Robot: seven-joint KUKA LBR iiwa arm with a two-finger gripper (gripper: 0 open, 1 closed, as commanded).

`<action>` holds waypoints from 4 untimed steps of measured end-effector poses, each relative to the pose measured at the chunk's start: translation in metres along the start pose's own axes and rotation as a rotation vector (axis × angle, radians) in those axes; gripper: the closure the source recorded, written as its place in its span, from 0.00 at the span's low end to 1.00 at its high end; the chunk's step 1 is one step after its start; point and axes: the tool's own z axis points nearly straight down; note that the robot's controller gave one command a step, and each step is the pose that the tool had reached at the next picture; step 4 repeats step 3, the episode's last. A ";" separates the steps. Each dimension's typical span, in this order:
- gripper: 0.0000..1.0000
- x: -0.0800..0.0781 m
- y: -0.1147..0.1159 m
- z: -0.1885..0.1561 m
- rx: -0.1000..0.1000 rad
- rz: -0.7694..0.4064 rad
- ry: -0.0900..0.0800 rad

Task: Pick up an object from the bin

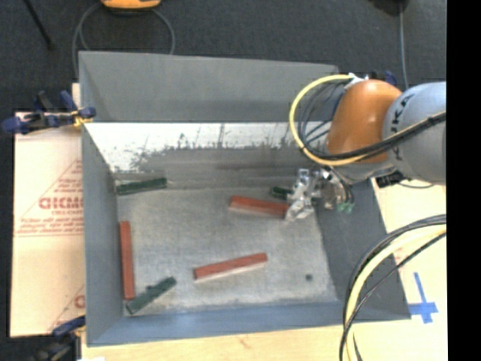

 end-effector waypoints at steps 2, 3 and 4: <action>1.00 0.000 0.000 0.000 0.000 0.000 0.000; 1.00 0.000 0.000 0.000 0.000 0.000 0.000; 1.00 0.000 0.000 0.000 0.000 0.000 0.000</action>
Offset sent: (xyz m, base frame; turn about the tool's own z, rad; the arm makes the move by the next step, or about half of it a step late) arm 0.0000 0.0000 0.0000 0.0000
